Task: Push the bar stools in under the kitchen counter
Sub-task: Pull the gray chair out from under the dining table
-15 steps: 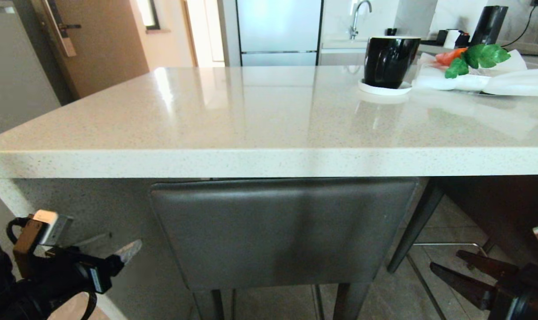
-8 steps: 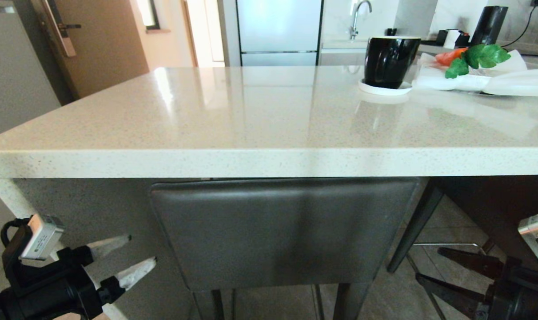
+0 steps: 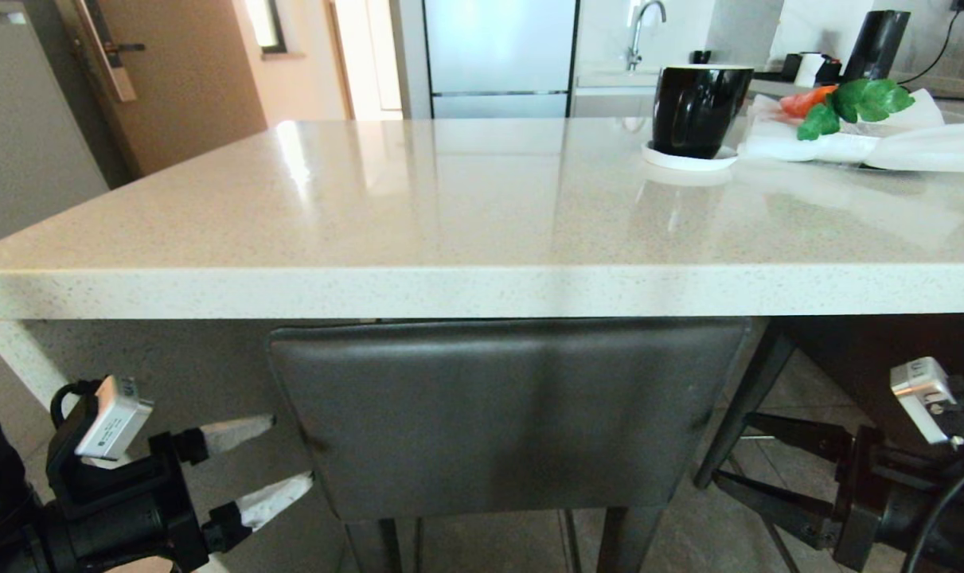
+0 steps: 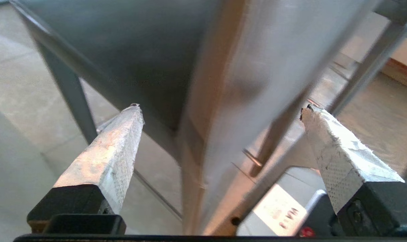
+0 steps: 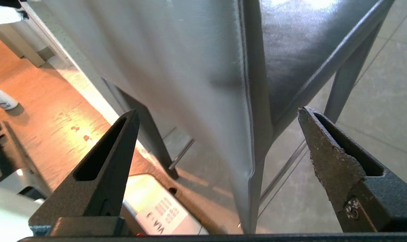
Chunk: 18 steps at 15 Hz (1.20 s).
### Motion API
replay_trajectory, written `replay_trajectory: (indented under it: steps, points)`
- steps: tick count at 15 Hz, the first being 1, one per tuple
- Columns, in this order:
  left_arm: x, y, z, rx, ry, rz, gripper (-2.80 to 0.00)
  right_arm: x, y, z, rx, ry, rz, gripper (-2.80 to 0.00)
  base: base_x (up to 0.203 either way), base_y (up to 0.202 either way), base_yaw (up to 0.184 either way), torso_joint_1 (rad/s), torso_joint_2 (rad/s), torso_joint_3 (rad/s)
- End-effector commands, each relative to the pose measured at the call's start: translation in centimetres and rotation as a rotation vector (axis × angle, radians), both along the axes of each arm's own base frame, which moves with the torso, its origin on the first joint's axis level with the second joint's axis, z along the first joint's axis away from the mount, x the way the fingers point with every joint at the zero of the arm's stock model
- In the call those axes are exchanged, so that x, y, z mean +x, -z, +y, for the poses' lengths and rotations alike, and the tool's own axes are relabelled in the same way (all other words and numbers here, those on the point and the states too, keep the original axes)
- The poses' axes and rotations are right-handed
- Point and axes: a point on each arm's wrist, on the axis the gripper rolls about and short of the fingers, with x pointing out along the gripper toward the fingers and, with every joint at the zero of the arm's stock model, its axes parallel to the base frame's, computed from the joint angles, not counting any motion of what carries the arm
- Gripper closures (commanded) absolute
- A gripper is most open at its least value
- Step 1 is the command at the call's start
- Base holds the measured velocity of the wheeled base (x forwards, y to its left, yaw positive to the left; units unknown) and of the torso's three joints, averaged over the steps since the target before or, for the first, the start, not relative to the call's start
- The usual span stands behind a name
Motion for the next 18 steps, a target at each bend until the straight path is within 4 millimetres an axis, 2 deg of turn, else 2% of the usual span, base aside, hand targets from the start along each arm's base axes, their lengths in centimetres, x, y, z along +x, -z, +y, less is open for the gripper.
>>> replay_trajectory:
  steps: [1,4,14,18]
  points:
    - [1.1,1.0,0.0,-0.001,0.004,0.017,-2.80,1.4,1.6,0.2,-0.006,-0.005,0.038,-2.80,0.000,0.000,0.000,0.000,0.00,0.000]
    - [1.8,2.5,0.4,-0.002,-0.009,0.055,-2.80,2.2,1.9,0.4,0.002,-0.005,-0.010,-2.80,0.000,0.000,0.000,0.000,0.00,0.000]
    - [2.2,1.3,0.0,-0.017,0.085,-0.019,-2.80,4.3,1.6,0.9,0.014,-0.038,-0.051,-2.80,0.000,0.000,0.000,0.000,0.00,0.000]
    - [2.3,1.1,-0.1,-0.025,0.141,-0.025,-2.80,4.1,1.2,1.5,0.029,-0.111,-0.078,-2.80,0.000,0.000,0.000,0.000,0.00,0.000]
